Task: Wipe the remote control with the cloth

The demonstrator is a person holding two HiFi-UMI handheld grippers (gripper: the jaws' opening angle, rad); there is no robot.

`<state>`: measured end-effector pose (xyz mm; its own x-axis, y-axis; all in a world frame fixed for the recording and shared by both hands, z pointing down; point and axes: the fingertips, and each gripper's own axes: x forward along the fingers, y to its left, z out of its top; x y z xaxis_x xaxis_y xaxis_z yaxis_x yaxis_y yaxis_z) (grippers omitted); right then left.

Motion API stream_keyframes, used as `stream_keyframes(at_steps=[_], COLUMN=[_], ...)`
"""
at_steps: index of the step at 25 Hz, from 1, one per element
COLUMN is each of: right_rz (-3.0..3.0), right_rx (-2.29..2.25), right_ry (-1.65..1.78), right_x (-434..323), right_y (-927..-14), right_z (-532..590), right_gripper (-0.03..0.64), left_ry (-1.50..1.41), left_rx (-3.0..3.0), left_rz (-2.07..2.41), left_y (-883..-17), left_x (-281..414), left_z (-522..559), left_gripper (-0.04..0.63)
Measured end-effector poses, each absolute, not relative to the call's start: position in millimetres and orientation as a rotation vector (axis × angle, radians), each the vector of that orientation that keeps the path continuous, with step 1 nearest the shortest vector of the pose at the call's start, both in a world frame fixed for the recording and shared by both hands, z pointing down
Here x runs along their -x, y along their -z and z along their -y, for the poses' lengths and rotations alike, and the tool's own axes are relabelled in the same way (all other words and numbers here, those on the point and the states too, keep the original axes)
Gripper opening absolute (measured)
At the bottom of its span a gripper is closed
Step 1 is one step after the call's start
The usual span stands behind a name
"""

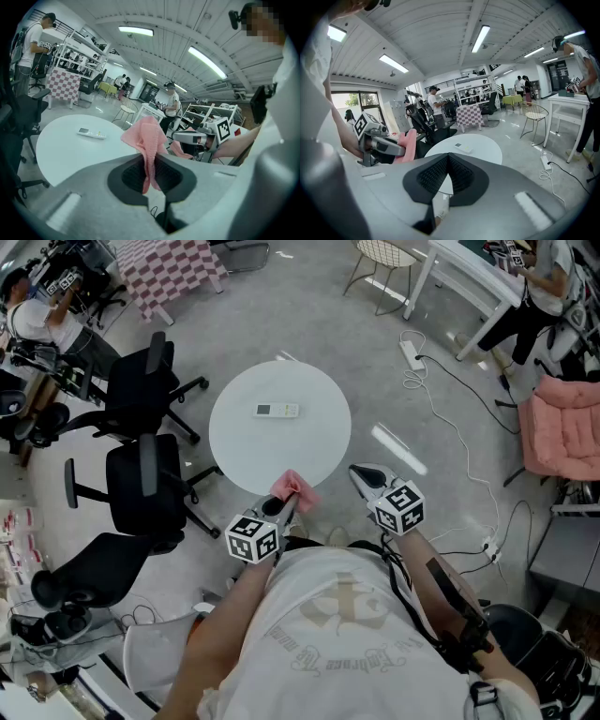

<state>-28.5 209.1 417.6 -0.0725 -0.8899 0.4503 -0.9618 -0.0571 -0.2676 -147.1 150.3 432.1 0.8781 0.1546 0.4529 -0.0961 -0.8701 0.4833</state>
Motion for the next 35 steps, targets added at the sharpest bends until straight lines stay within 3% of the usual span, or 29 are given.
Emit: stream_keyframes(at_steps=[24, 35], right_rz=[2.131, 2.091], right_rx=[-1.993, -1.998], right_ry=[-0.761, -0.817], right_x=[53, 39], right_y=[-416, -426], right_z=[-257, -260], right_gripper=[0.008, 0.008], left_ry=[-0.651, -0.663], left_rx=[-2.573, -2.527], left_rz=[0.086, 0.035], left_y=[-418, -429], left_x=[175, 155], left_z=[-198, -204], left_gripper=[0.021, 0.021])
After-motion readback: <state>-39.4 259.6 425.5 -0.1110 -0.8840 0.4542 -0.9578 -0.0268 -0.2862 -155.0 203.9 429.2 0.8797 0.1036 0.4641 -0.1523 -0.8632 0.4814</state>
